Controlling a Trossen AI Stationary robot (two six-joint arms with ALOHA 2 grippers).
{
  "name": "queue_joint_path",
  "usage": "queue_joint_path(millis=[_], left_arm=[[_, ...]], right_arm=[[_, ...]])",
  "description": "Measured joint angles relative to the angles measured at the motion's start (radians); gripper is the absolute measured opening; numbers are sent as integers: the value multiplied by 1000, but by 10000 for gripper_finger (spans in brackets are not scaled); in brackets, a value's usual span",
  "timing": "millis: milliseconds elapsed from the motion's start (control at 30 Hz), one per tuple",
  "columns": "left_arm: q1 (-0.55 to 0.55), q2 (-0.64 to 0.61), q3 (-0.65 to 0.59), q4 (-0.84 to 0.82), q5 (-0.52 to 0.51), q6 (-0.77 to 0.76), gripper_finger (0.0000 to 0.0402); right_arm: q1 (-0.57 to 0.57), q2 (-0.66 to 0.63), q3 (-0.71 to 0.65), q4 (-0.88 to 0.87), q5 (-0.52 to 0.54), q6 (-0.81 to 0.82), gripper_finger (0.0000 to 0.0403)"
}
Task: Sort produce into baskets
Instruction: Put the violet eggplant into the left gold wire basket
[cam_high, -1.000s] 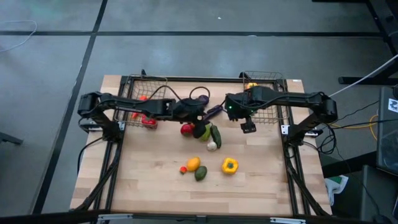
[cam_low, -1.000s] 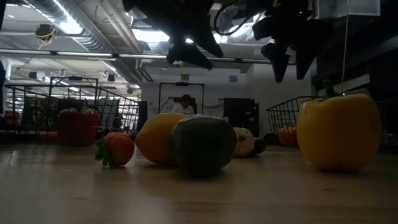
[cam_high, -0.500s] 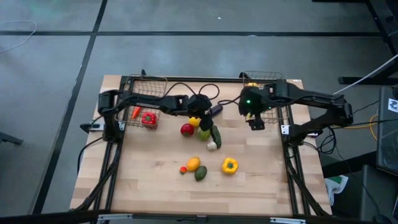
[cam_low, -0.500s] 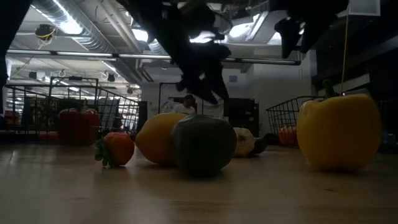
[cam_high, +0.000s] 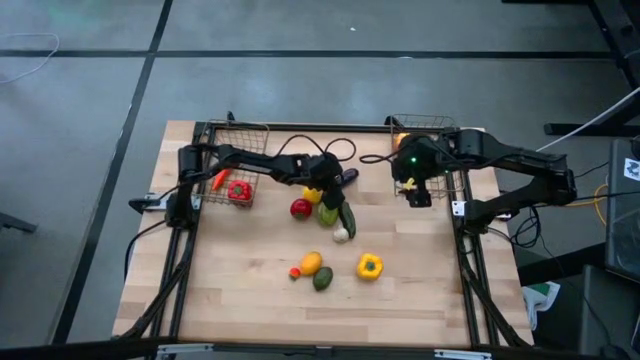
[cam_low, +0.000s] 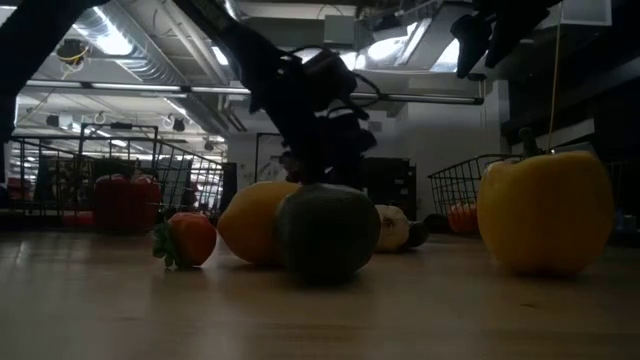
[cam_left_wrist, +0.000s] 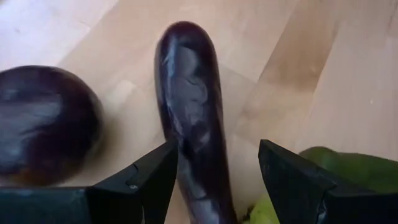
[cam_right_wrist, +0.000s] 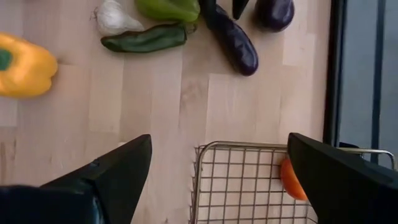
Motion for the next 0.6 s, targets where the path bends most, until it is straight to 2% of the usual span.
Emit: queue_joint_path(millis=[267,600], left_arm=[[7,32,0,-3,1,-20,221],[12,54,-2,-25,-1,42,221]], right_arm=[[0,3,0,9,0,2,372],[0,3,0,39,-3,3,372]])
